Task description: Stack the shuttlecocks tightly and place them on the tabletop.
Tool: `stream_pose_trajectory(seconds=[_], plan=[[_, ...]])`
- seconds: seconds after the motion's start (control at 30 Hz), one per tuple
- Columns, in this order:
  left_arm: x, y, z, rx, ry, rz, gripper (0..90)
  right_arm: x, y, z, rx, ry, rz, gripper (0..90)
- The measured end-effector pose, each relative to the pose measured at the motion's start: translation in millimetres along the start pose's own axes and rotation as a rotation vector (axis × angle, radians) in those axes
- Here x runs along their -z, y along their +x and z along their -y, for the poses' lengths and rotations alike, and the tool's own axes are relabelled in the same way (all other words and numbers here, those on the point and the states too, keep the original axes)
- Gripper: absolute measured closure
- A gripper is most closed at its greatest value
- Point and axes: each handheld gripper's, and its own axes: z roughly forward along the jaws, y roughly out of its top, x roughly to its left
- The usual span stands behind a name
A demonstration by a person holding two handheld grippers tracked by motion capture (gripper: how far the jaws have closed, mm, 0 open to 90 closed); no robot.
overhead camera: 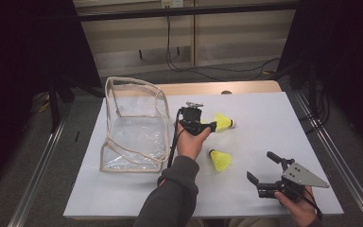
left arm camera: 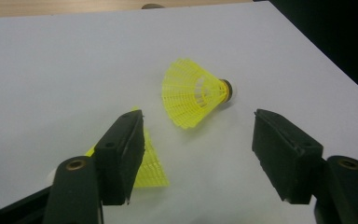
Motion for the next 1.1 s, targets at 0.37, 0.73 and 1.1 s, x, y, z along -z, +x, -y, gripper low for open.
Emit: stream_pose_trajectory(seconds=[0.37, 0.73, 1.1], plan=[[4.9, -2.4, 5.0, -0.006, 0.008, 0.025, 24.2, 0.1, 0.2, -0.4, 0.003, 0.001, 0.001, 2.4], [8.9, -5.0, 12.0, -0.005, 0.016, 0.056, 16.5, -0.2, -0.5, -0.4, 0.003, -0.002, -0.003, 2.4], [12.9, -12.0, 16.8, -0.029, 0.029, 0.091, 12.1, -0.3, -0.4, -0.3, 0.0, 0.001, -0.005, 2.4]])
